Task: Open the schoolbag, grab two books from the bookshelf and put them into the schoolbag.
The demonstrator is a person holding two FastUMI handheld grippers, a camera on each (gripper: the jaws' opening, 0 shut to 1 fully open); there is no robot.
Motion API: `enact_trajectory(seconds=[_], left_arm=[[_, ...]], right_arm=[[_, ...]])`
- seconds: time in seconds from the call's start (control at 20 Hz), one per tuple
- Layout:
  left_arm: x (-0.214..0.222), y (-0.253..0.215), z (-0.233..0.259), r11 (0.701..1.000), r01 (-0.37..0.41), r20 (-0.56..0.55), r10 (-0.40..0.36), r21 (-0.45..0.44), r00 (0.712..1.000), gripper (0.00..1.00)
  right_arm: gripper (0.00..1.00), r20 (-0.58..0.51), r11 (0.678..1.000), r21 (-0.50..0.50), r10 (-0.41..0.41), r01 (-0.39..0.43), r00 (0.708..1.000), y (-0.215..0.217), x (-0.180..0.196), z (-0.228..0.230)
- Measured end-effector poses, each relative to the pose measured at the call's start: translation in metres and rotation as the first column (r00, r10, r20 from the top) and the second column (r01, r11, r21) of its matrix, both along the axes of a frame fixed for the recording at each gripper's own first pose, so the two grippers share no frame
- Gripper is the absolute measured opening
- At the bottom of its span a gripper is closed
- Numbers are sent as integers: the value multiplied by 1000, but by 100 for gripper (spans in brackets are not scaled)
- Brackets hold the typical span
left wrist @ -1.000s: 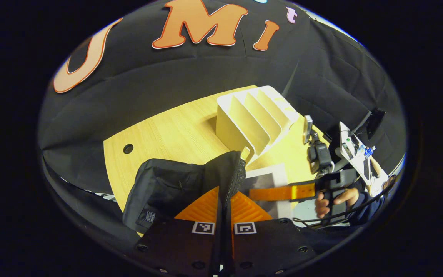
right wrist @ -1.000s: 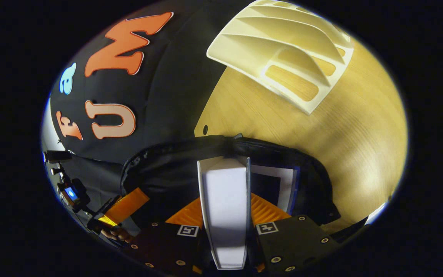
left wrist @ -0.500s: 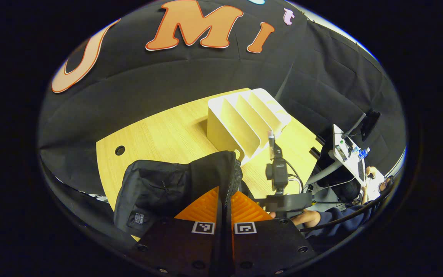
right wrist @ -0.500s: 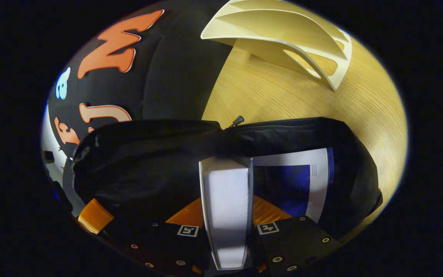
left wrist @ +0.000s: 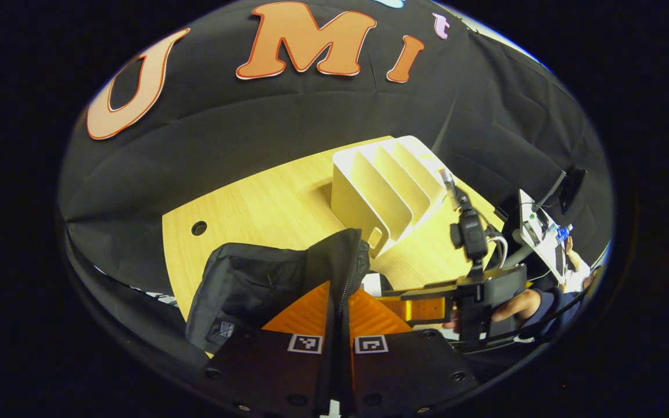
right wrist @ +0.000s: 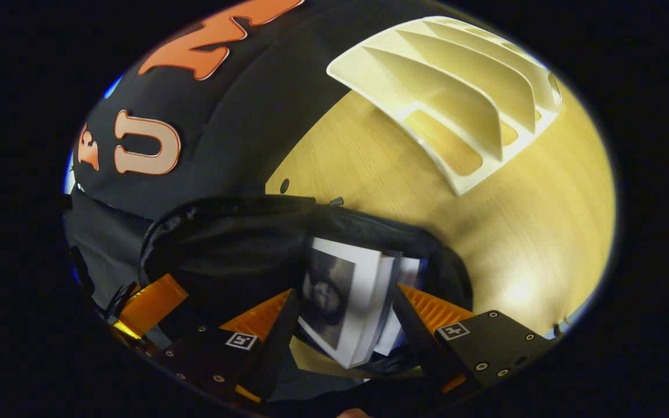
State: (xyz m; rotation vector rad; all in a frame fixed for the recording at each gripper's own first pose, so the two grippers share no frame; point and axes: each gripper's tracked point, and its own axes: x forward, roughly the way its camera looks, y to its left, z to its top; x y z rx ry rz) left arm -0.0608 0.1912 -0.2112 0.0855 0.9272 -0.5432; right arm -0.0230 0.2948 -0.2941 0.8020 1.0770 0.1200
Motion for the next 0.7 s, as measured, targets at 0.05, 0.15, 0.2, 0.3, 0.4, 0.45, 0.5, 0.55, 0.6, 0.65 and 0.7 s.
enact_trajectory(seconds=[0.05,0.15,0.2,0.3,0.4,0.45,0.5,0.55,0.6,0.65,0.7], left_arm=[[-4,-7,-1,1000,-4,-4,4,-7,1000,8],[-5,-20,-6,999,-30,-22,29,-13,999,12],[-9,-24,-9,999,-47,-27,47,-13,999,14],[-13,-33,-11,997,-83,-32,83,-8,996,21],[-19,-48,-10,993,-120,-38,119,-19,992,46],[-18,-57,-10,990,-141,-36,140,-28,990,59],[-18,-65,-9,986,-164,-36,163,-32,986,73],[-17,-73,-6,981,-189,-29,188,-33,982,89],[-13,-81,-2,977,-212,-13,212,-35,977,90],[-10,-88,0,972,-233,7,233,-32,972,90],[-7,-97,5,968,-247,27,248,-34,968,90]], right_arm=[[96,13,1000,2,-6,6,1000,-11,2,10],[97,37,1000,-27,-13,14,999,-41,1,24],[97,67,998,-60,-10,14,998,-58,4,30],[97,123,990,-143,8,9,992,-96,9,48],[97,192,978,-209,35,6,981,-127,19,73],[97,224,968,-251,50,8,973,-143,25,83],[98,254,958,-288,70,6,965,-159,31,93],[97,268,945,-326,81,11,960,-175,35,101],[97,263,936,-353,96,3,960,-188,37,106],[97,266,924,-383,111,-1,957,-202,37,113],[97,294,912,-410,137,-5,946,-212,41,123]])
